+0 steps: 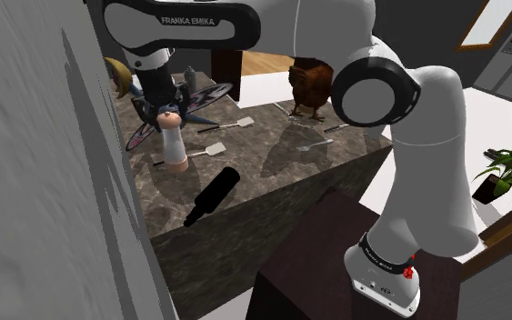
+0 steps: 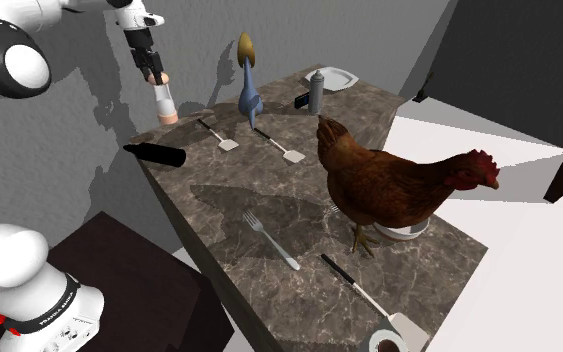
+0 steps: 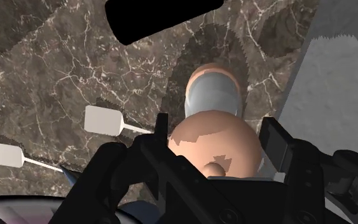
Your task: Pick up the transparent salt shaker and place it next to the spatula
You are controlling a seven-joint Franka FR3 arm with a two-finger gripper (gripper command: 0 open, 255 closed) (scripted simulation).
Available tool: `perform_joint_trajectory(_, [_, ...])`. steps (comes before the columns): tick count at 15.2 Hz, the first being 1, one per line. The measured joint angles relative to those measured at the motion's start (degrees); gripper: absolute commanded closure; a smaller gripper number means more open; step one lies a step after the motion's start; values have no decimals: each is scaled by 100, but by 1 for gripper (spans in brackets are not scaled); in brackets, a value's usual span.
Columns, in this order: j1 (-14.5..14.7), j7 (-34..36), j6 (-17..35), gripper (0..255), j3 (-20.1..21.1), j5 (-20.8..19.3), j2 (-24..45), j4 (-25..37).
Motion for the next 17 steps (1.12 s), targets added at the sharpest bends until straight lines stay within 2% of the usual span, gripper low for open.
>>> perform_joint_trajectory(2, [105, 153, -254, 255, 45, 22, 555, 804])
perform_joint_trajectory(4, [175, 245, -320, 255, 70, 32, 787, 1090])
perform_joint_trajectory(17, [200, 316, 726, 255, 78, 27, 663, -82])
